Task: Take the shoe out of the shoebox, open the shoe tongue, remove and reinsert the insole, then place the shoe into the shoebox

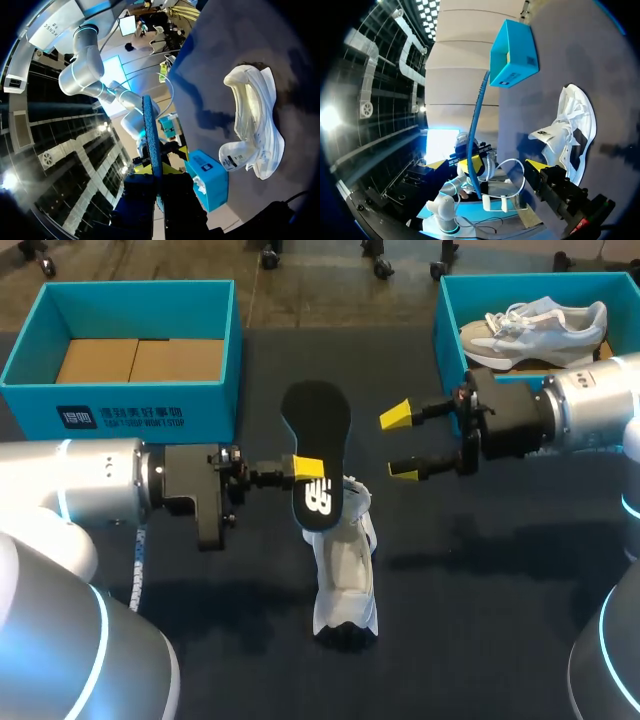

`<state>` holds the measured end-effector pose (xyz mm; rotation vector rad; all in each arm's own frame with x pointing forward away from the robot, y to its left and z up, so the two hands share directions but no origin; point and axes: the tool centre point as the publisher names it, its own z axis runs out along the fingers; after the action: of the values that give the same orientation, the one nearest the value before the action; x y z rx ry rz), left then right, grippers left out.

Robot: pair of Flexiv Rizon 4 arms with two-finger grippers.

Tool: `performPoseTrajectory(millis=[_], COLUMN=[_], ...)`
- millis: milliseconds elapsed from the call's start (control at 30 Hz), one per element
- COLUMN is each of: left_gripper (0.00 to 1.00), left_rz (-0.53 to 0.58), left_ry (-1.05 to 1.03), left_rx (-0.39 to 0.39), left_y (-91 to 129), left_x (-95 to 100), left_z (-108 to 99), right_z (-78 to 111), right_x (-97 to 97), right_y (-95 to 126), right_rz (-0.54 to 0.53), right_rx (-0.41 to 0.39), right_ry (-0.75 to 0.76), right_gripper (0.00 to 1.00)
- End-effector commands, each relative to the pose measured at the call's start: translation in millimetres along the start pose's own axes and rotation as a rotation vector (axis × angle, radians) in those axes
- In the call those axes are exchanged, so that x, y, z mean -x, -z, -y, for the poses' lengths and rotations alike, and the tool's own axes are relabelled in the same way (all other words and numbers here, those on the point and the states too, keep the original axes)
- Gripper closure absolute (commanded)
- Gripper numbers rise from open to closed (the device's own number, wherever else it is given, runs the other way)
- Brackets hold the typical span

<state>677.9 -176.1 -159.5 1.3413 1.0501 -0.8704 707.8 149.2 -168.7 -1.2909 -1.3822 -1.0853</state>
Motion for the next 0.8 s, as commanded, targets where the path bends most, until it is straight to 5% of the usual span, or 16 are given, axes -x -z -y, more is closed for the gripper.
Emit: performPoseTrajectory(millis=[33,333,800], left_gripper=[1.0,1.0,1.0], left_rz=[0.001,-0.007,-0.013], left_ry=[-0.004,-0.031,-0.061], left_rx=[0.001,0.007,0.02], left_y=[-11,-22,-36], left_x=[-4.1,-8.0,-11.1], left_z=[-1,-2,-4], right_z=[-4.4,-8.0,-8.4], right_x=[2.0,-2.5,-12.9], right_y=[-9,-19,-33], right_rz=[-0.006,0.005,0.012], right_rx=[0.011,0.019,0.028], right_ry=[-0.01,-0.028,-0.052], right_gripper=[0.0,0.0,0.2])
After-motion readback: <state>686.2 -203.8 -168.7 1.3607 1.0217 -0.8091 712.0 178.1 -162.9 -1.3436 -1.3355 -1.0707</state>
